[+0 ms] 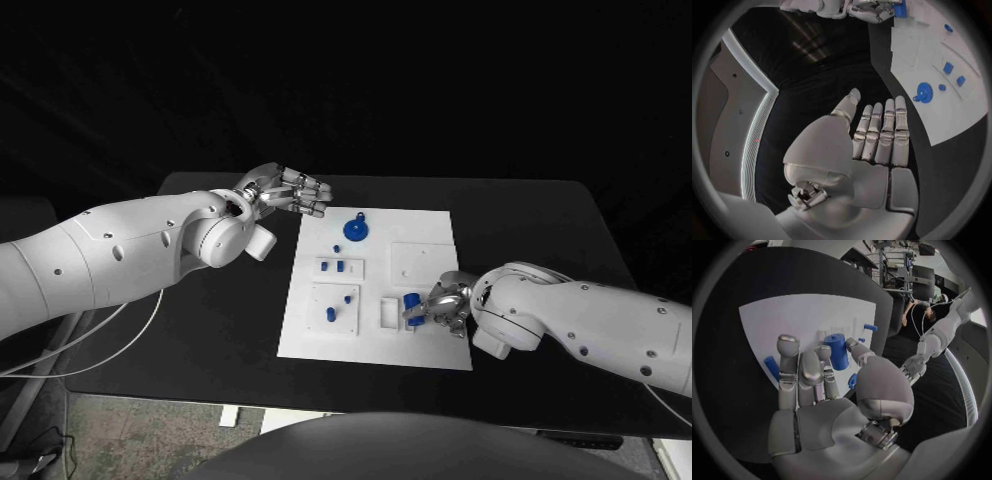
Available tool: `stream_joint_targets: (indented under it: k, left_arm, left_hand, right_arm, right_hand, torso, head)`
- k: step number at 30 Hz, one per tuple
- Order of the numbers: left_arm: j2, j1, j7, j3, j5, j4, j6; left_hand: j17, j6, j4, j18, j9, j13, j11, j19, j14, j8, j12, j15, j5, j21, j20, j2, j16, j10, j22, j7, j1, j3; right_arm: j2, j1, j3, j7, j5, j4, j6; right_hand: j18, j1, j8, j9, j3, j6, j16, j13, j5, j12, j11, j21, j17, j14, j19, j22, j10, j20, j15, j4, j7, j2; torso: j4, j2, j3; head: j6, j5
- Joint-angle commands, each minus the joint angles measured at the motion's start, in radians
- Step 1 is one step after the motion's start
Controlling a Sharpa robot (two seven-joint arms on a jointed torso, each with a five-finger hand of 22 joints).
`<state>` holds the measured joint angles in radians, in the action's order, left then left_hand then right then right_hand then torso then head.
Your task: Assemble the parts on the task board
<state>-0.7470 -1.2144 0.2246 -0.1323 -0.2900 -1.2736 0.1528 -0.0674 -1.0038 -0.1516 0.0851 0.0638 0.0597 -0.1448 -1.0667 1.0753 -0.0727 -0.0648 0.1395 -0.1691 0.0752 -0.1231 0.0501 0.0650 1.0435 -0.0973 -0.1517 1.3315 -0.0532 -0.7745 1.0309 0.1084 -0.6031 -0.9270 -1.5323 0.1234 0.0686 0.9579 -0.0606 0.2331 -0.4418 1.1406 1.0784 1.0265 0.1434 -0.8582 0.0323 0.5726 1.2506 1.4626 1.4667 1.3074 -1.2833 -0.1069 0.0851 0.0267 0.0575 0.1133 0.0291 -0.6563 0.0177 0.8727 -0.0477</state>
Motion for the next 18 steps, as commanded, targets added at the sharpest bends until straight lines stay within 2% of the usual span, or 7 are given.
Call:
stream_joint_targets:
  k: [1, 9, 13, 18]
  left_arm:
    - [0.001, 0.0, 0.005, 0.001, 0.005, -0.002, -0.015]
    - [0.0, 0.0, 0.004, 0.001, 0.005, -0.002, -0.016]
    - [0.0, 0.0, 0.003, 0.0, 0.005, -0.002, -0.017]
    - [0.001, 0.0, 0.002, 0.0, 0.005, -0.003, -0.019]
  left_hand:
    - [0.001, 0.006, 0.007, 0.008, 0.0, -0.001, -0.005, -0.006, -0.003, -0.004, -0.004, 0.0, -0.007, 0.005, -0.001, 0.006, -0.003, -0.003, 0.001, -0.001, -0.001, -0.001]
    - [0.001, 0.006, 0.007, 0.008, 0.0, -0.001, -0.005, -0.006, -0.003, -0.004, -0.004, 0.0, -0.007, 0.005, -0.001, 0.006, -0.003, -0.003, 0.001, -0.001, -0.001, -0.001]
    - [0.001, 0.005, 0.008, 0.008, 0.0, -0.001, -0.005, -0.006, -0.003, -0.004, -0.004, 0.0, -0.007, 0.005, -0.001, 0.006, -0.003, -0.003, 0.002, -0.001, -0.002, -0.001]
    - [0.001, 0.005, 0.008, 0.008, 0.0, -0.001, -0.006, -0.006, -0.003, -0.004, -0.004, 0.0, -0.007, 0.005, -0.001, 0.006, -0.003, -0.003, 0.002, -0.001, -0.002, -0.001]
  right_arm:
    - [-0.003, 0.002, -0.002, 0.023, 0.007, -0.016, 0.043]
    - [-0.001, 0.003, -0.003, 0.023, 0.015, -0.031, 0.036]
    - [0.007, 0.004, -0.004, 0.013, 0.016, -0.026, 0.008]
    - [0.025, 0.004, -0.003, -0.003, 0.016, -0.005, -0.021]
  right_hand:
    - [0.0, -0.009, -0.003, -0.005, 0.002, 0.008, 0.004, -0.001, 0.006, 0.0, 0.001, 0.009, -0.002, 0.01, 0.009, 0.064, -0.005, -0.004, 0.005, 0.004, 0.0, 0.0]
    - [-0.001, -0.009, -0.003, -0.016, 0.005, 0.01, 0.006, -0.002, 0.006, 0.002, 0.001, 0.013, -0.005, 0.009, 0.008, 0.064, -0.006, -0.005, 0.005, 0.0, 0.0, 0.0]
    - [-0.001, -0.014, -0.003, -0.019, 0.01, 0.009, 0.005, -0.006, -0.016, 0.007, 0.0, 0.01, -0.007, 0.008, 0.006, 0.063, -0.002, -0.004, 0.005, -0.008, 0.001, 0.002]
    - [-0.001, -0.013, -0.003, -0.021, 0.01, 0.009, 0.003, -0.009, -0.02, 0.011, -0.001, 0.008, -0.008, 0.008, 0.005, 0.063, 0.001, -0.004, 0.004, -0.011, 0.001, 0.003]
  torso:
    - [0.0001, -0.001, 0.0006]
    - [-0.0002, -0.001, 0.0009]
    - [0.0, -0.001, 0.0005]
    - [0.0008, -0.001, 0.0002]
  head:
    - [0.0, -0.002]
    - [0.0, -0.002]
    - [0.0, -0.002]
    - [0.0, -0.002]
